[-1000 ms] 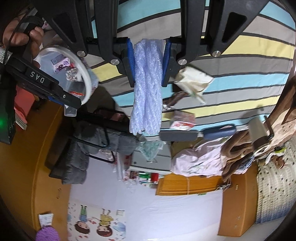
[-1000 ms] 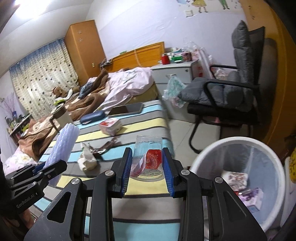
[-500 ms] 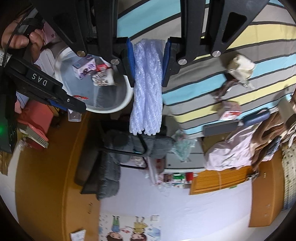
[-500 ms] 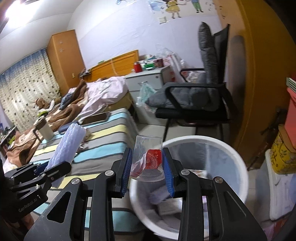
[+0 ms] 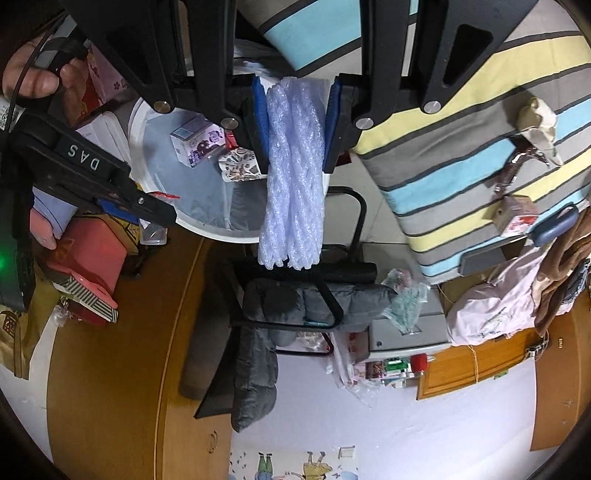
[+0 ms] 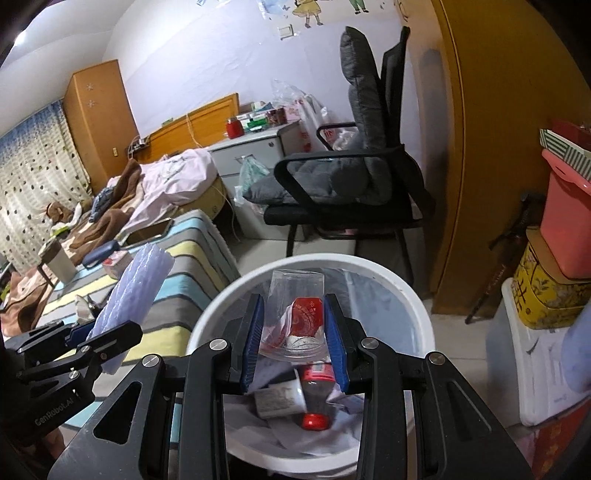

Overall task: Collect trash
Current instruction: 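Carry plastic cup and foam net to the bin and release both inside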

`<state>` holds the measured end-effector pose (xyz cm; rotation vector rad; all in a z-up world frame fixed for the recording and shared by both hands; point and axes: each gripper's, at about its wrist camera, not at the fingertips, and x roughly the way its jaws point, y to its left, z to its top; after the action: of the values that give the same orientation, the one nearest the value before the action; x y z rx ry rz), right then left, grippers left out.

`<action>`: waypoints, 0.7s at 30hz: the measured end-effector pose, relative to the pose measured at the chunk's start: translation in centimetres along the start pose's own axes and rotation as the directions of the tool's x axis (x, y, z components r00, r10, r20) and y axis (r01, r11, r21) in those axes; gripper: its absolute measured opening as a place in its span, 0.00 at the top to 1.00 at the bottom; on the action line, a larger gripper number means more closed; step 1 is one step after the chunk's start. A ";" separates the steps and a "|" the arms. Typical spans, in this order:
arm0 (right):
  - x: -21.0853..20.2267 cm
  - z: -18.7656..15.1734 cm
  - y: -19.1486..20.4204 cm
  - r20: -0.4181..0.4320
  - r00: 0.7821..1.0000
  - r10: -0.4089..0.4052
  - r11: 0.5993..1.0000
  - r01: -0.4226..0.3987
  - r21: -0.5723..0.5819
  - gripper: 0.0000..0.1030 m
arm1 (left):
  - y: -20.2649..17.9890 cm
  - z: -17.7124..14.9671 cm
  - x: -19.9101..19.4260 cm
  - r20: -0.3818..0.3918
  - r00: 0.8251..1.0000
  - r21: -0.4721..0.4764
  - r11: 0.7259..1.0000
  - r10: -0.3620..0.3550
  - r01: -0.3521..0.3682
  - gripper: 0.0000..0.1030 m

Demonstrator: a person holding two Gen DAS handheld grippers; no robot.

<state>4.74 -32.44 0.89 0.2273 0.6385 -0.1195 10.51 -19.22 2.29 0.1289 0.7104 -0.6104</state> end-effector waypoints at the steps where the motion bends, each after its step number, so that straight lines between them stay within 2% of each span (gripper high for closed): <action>1: 0.2 -0.1 -0.2 -0.009 1.000 -0.005 1.000 0.005 -0.001 0.66 | -0.3 0.0 0.3 -0.005 1.000 0.004 1.000 -0.003 0.003 0.73; 11: 1.9 -0.9 -2.2 -0.093 0.994 -0.048 0.999 0.049 0.007 0.66 | -2.0 -0.4 3.1 -0.071 0.996 0.002 0.999 -0.051 0.052 0.73; 15: 2.3 -0.8 -2.4 -0.109 0.992 -0.061 0.998 0.061 0.000 0.66 | -2.1 -0.4 3.6 -0.083 0.996 0.002 0.999 -0.045 0.045 0.72; 16: 2.3 -0.8 -2.4 -0.112 0.992 -0.065 0.998 0.065 -0.004 0.66 | -2.1 -0.4 3.7 -0.084 0.996 0.001 0.999 -0.043 0.044 0.67; 17: 2.4 -0.7 -2.4 -0.113 0.991 -0.068 0.998 0.068 -0.007 0.66 | -2.0 -0.4 3.7 -0.084 0.996 -0.003 0.999 -0.041 0.041 0.53; 19: 2.6 -0.7 -2.4 -0.122 0.990 -0.071 0.997 0.070 -0.014 0.64 | -1.8 -0.3 3.6 -0.075 0.996 -0.013 0.999 -0.041 0.040 0.40; 21: 2.7 -0.7 -2.4 -0.128 0.989 -0.078 0.997 0.077 -0.017 0.53 | -1.7 -0.3 3.5 -0.064 0.997 -0.019 0.999 -0.048 0.047 0.40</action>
<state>6.05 -34.69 -1.74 0.1996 0.7770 -0.1767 11.47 -22.18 0.01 0.1159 0.7833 -0.6479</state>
